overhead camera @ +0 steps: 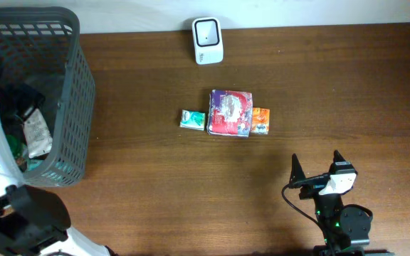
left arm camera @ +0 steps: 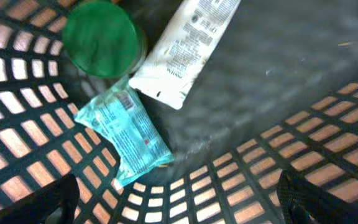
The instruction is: Scan the item barcode
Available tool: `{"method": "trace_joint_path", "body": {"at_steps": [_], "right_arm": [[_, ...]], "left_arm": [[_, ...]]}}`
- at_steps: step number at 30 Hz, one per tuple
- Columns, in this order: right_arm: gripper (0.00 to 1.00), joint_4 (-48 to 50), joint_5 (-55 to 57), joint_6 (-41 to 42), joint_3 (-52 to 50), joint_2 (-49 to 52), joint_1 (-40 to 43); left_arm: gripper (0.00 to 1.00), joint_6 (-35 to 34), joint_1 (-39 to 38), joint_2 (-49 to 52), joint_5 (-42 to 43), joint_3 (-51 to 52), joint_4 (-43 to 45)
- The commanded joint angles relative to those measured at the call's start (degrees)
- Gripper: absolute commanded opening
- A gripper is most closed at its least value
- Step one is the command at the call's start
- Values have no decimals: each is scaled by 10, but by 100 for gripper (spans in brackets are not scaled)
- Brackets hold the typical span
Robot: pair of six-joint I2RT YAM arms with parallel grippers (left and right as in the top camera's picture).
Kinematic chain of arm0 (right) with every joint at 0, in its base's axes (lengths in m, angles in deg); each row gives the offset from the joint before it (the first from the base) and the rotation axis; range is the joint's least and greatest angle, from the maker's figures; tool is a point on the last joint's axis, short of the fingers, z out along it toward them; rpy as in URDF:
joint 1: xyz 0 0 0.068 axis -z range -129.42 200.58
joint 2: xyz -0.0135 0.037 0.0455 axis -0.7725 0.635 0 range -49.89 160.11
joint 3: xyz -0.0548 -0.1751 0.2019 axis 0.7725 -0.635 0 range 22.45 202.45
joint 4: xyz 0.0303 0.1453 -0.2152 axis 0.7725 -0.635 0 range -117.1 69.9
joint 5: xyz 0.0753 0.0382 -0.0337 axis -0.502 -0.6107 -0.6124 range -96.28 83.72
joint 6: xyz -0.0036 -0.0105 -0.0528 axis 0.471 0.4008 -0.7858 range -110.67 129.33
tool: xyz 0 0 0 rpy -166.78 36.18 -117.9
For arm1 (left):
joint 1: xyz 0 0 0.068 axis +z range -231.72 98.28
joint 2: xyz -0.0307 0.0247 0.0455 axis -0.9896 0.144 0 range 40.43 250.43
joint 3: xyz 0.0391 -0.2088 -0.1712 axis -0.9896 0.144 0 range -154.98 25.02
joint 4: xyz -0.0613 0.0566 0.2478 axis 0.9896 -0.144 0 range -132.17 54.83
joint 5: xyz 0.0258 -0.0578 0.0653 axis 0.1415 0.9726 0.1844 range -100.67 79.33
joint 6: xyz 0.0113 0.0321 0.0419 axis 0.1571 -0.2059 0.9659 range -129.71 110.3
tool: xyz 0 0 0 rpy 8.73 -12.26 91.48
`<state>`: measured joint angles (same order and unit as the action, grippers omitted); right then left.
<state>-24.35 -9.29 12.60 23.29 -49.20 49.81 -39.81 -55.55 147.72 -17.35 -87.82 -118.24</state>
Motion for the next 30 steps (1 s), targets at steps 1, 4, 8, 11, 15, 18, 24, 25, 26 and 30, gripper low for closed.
{"method": "trace_joint_path", "body": {"at_steps": [1, 4, 8, 11, 15, 18, 24, 25, 26, 30], "right_arm": [[99, 0, 1, 4, -5, -3, 4], [98, 0, 1, 4, -5, -3, 4], [99, 0, 1, 4, -5, -3, 4], [98, 0, 1, 4, -5, -3, 4], [98, 0, 1, 4, -5, -3, 4], [99, 0, 1, 4, -5, -3, 4], [99, 0, 1, 4, -5, -3, 4], [98, 0, 1, 4, -5, -3, 4], [99, 0, 1, 4, -5, -3, 4], [99, 0, 1, 4, -5, -3, 4]], "left_arm": [[100, -49, 3, -5, -32, 70, 33], [100, -69, 3, -5, -52, 141, 80], [99, -118, 3, -5, -52, 238, 142], [99, -128, 3, -5, -52, 287, 178], [99, -128, 3, -4, -52, 310, 187], [100, -128, 3, -4, -52, 327, 197], [84, -128, 3, -4, -52, 389, 256], [76, -127, 3, -4, -52, 389, 260], [63, -127, 3, -4, -52, 389, 261], [18, -127, 3, -4, -52, 389, 258]]}}
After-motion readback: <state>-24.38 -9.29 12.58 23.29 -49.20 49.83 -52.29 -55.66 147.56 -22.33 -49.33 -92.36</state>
